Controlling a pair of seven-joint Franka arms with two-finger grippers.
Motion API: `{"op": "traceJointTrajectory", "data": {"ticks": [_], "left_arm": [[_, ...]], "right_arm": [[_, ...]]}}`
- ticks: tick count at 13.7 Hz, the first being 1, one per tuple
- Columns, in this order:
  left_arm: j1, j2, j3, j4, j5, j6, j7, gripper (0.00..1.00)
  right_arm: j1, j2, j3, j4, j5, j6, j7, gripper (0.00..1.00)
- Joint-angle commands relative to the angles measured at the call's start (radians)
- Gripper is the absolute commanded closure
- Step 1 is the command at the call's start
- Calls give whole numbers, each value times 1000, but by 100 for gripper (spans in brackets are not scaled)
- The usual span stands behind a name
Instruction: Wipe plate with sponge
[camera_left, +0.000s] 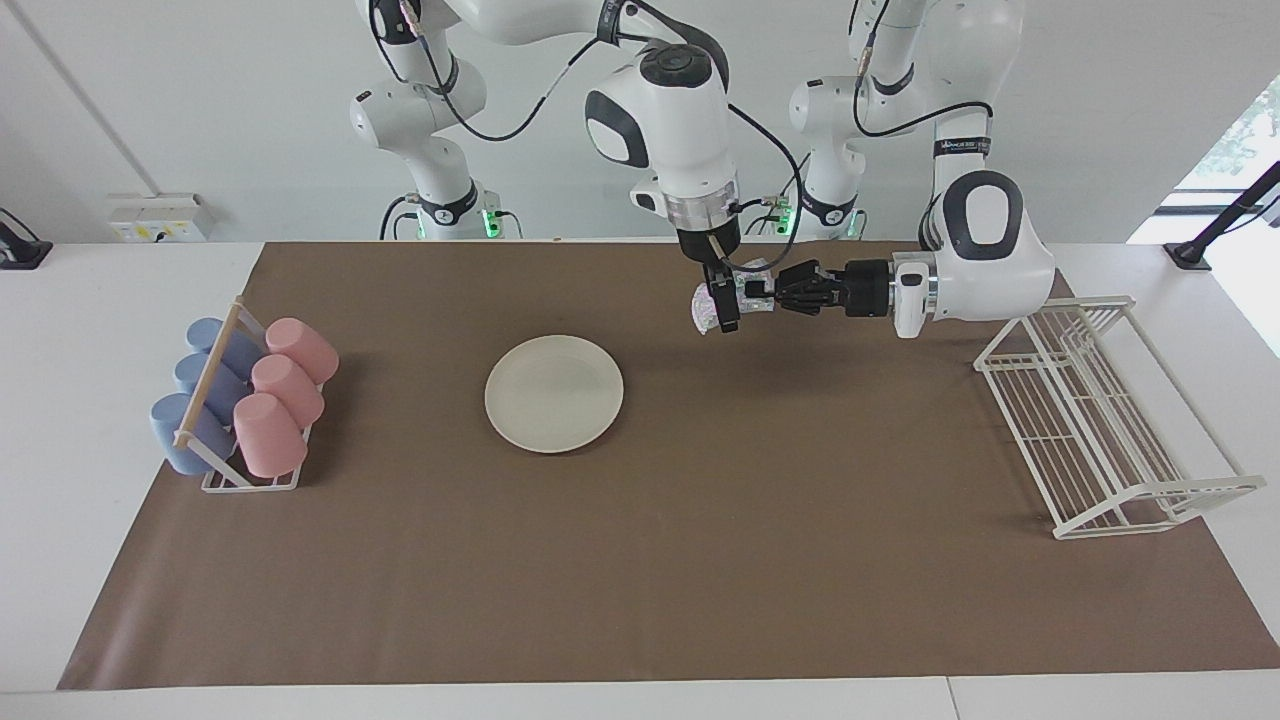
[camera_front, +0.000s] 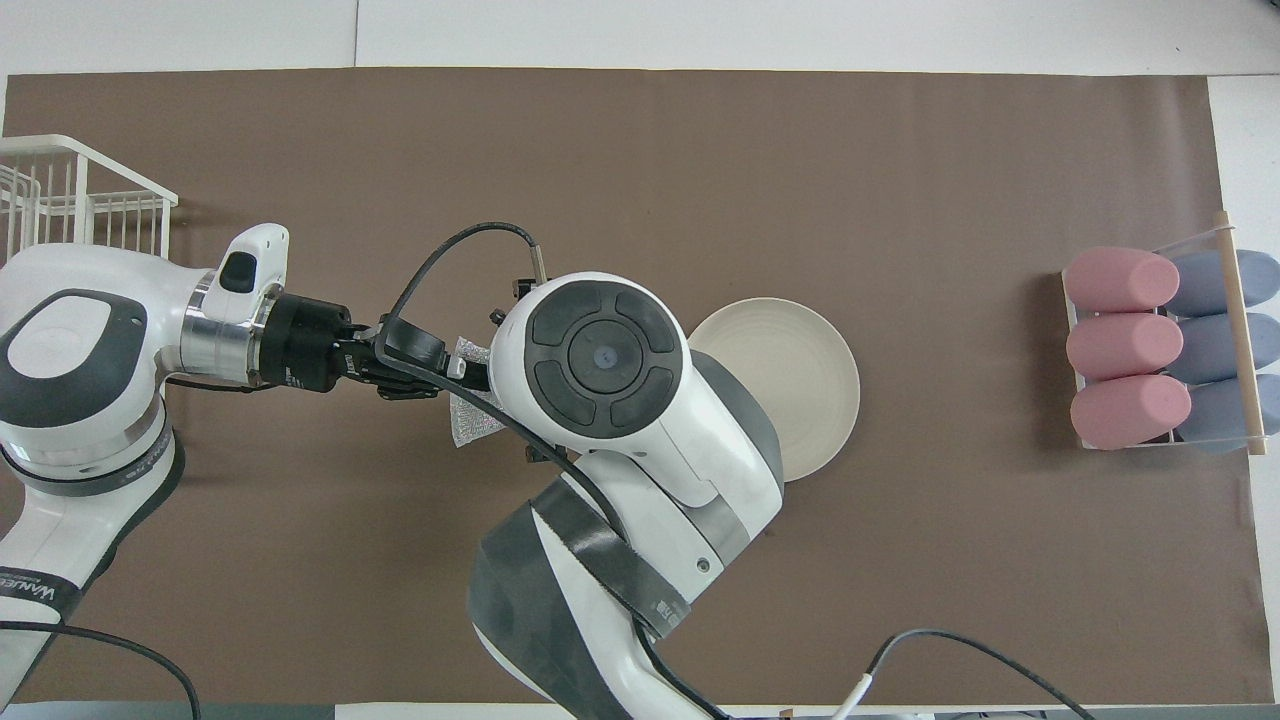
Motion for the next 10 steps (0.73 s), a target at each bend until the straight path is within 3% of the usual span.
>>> {"op": "traceJointTrajectory", "data": {"ticks": [1,3,5,10], "left_arm": [[4,-10,1,-19,-22,-15,19,100],[2,-10,1,-20,-22,-15,19,100],[2,-12,1,-20,-22,-16,19,100],[4,-12,1,-20,-20,-27,19,100]], "right_arm": [[2,-28,3,-49,3,28,16,1],[2,-28,4,-49,3,30,13,21],[2,-28,3,-48,1,31,7,59],[4,-28,3,-46,-11,24,-8,62]]}}
